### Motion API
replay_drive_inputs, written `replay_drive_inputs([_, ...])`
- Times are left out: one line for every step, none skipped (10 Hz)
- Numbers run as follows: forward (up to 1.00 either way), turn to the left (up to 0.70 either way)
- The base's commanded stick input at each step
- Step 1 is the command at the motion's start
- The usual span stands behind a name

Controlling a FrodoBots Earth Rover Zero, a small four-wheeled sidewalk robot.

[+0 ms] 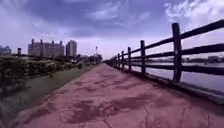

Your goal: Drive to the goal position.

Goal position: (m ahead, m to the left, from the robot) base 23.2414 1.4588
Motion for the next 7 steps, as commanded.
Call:
replay_drive_inputs([1.00,0.00])
replay_drive_inputs([1.00,0.00])
replay_drive_inputs([1.00,0.00])
replay_drive_inputs([1.00,0.00])
replay_drive_inputs([1.00,0.00])
replay_drive_inputs([1.00,0.00])
replay_drive_inputs([1.00,0.00])
